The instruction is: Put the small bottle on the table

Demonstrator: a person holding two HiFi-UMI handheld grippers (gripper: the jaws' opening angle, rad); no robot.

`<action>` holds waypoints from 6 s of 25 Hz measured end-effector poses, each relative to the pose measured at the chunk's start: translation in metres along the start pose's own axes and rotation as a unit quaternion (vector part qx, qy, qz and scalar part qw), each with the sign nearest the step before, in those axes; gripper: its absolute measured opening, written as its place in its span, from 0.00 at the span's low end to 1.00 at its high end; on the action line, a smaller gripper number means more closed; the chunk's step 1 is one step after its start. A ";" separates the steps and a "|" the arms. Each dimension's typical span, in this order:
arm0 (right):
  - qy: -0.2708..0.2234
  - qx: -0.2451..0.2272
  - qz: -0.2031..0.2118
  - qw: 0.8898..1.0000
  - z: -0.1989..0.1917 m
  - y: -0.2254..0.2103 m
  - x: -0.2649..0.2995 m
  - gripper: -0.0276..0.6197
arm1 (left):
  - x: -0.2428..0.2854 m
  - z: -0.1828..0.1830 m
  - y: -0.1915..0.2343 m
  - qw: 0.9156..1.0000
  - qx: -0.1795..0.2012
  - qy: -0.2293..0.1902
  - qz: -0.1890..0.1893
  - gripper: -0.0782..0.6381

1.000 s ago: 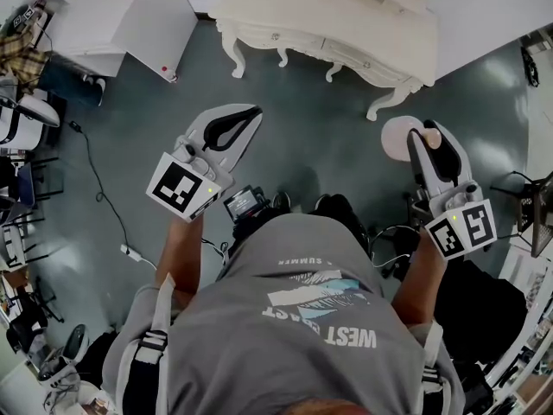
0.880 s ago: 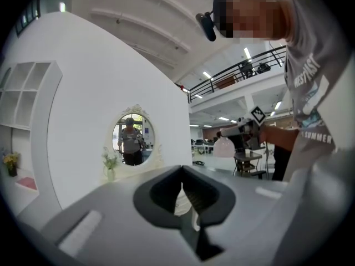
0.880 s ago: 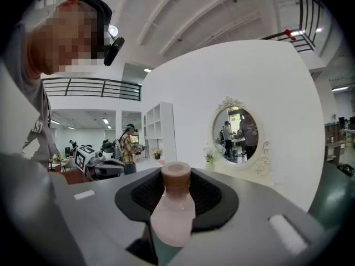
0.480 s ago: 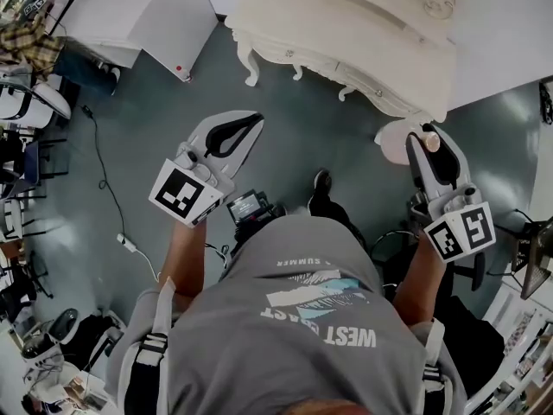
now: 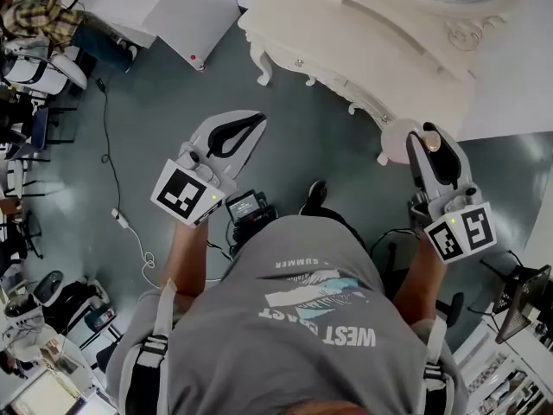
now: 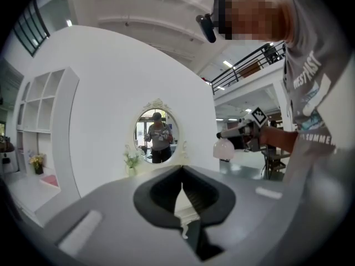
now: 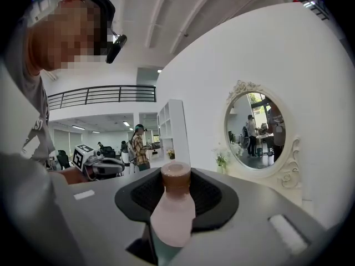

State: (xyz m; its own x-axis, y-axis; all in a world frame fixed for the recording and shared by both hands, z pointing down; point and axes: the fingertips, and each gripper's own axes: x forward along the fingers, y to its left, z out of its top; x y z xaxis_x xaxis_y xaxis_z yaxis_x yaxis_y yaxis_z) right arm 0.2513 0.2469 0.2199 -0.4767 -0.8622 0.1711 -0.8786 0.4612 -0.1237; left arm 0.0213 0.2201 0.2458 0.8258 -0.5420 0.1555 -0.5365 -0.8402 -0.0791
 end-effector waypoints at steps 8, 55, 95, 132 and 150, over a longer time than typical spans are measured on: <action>0.003 -0.004 0.050 0.999 0.004 -0.045 0.029 0.27 | 0.033 0.003 0.007 0.999 0.002 0.018 0.049 0.11; 0.021 -0.001 -0.084 0.996 0.051 -0.051 0.260 0.26 | 0.099 -0.005 0.293 0.997 -0.003 -0.036 -0.071 0.11; 0.107 0.006 0.079 0.991 -0.008 -0.153 0.469 0.27 | 0.140 -0.067 0.390 0.993 -0.071 0.037 0.082 0.11; 0.258 0.006 0.179 0.950 -0.226 -0.171 0.684 0.27 | 0.131 -0.212 0.423 0.962 -0.191 0.117 0.155 0.11; 0.282 -0.018 0.179 0.943 -0.262 -0.164 0.704 0.27 | 0.129 -0.234 0.422 0.959 -0.200 0.124 0.157 0.11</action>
State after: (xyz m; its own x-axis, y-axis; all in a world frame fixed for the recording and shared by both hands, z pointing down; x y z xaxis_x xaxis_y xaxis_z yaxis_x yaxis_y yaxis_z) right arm 0.0522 -0.3806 0.6164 -0.6724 -0.4072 0.6181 -0.6550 0.7162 -0.2408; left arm -0.1397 -0.2000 0.4627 0.5720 -0.7046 0.4200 -0.8171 -0.5345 0.2162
